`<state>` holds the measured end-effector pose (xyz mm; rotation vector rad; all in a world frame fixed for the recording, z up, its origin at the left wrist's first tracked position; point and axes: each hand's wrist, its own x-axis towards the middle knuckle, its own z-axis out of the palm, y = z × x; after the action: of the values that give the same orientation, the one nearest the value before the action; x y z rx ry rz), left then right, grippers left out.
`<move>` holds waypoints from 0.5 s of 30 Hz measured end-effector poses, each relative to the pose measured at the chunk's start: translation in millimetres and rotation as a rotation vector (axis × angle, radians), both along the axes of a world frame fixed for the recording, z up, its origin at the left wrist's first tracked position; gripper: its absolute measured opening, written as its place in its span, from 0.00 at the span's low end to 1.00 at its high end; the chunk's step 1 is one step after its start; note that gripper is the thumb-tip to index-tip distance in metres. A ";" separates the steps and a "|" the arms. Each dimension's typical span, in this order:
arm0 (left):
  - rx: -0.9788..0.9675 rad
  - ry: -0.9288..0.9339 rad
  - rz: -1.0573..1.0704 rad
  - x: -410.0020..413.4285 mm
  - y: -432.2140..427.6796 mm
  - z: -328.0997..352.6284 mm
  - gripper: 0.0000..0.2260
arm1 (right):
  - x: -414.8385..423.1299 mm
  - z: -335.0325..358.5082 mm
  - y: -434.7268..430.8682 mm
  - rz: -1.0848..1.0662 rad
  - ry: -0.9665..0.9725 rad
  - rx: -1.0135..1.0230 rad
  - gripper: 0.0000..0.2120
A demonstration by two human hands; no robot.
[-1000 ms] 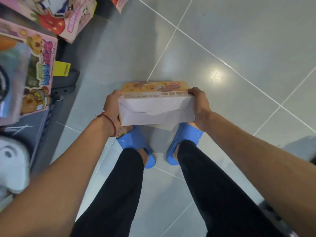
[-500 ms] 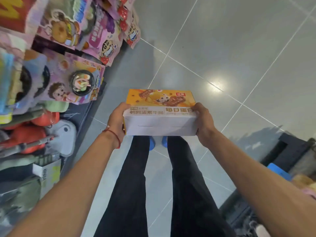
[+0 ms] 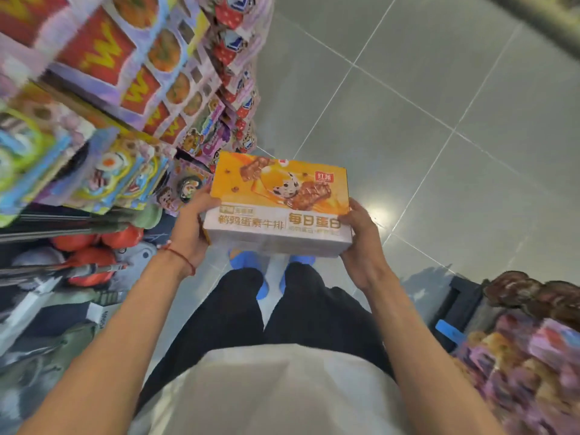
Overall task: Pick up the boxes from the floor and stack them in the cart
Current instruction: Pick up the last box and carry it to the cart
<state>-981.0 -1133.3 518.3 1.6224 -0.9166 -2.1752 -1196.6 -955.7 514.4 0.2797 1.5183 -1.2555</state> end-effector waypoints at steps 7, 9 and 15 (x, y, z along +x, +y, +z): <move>-0.148 0.108 0.050 -19.5 -1.4 76.8 0.27 | -17.6 85.1 -13.8 -0.008 0.122 -0.234 0.26; -0.166 0.157 0.049 -26.4 -5.0 92.1 0.24 | -25.2 105.6 -16.4 0.001 0.161 -0.289 0.24; -0.186 0.163 0.036 -51.1 -25.4 130.5 0.29 | -42.5 146.9 -18.0 0.028 0.262 -0.355 0.28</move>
<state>-1032.1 -1158.6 648.8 1.3451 -0.9995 -2.0927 -1239.1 -973.7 661.2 -0.1426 1.4751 -1.5555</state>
